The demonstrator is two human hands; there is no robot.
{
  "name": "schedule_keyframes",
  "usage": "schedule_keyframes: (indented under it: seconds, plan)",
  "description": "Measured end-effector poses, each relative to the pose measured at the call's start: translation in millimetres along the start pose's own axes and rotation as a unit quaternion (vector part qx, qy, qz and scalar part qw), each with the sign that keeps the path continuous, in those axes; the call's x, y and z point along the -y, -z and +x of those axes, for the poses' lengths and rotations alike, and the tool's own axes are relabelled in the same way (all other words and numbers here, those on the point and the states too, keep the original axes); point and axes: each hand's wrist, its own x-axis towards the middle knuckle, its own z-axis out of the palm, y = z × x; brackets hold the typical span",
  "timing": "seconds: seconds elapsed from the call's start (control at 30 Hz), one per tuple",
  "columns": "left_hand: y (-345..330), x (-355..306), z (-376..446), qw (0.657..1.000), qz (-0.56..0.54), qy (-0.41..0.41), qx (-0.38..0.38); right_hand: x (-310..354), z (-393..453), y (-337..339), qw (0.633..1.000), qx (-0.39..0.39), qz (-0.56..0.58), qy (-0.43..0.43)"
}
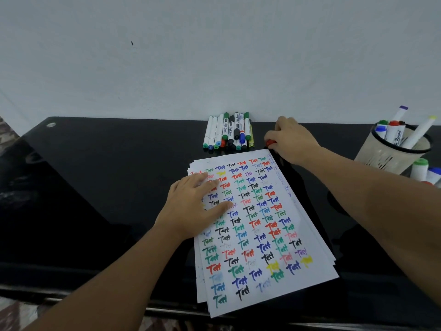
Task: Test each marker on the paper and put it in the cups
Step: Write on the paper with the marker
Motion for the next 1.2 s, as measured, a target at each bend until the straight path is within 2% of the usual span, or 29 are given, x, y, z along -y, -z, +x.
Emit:
schedule_keyframes:
  seconds: [0.1,0.23,0.37,0.43,0.47,0.57,0.73,1.03,1.2]
  plan:
    - [-1,0,0,1.000,0.002,-0.003,-0.006,1,-4,2,1.000,-0.029,-0.004,0.011]
    - [-1,1,0,1.000,0.000,-0.005,-0.012,15,-13,13,1.000,0.003,0.028,0.014]
    - [-2,1,0,1.000,-0.005,-0.006,-0.015,37,-27,14,0.987,-0.006,0.159,0.020]
    - [-2,0,0,1.000,-0.009,-0.004,-0.019,50,-34,17,0.972,0.015,0.235,0.017]
    - [-1,-1,0,1.000,-0.012,-0.003,-0.022,55,-38,20,0.970,0.030,0.238,0.031]
    - [1,-3,0,0.999,-0.016,-0.005,-0.034,70,-52,28,0.978,0.063,0.175,0.092]
    - [1,-5,-3,0.997,-0.022,-0.025,-0.072,87,-75,31,0.989,0.090,0.046,0.111]
    - [-4,0,-4,0.988,0.000,-0.097,-0.119,107,-83,31,0.990,0.061,0.026,0.122]
    - [-3,-1,-7,0.987,-0.002,-0.101,-0.128,108,-86,32,0.987,0.066,0.031,0.144]
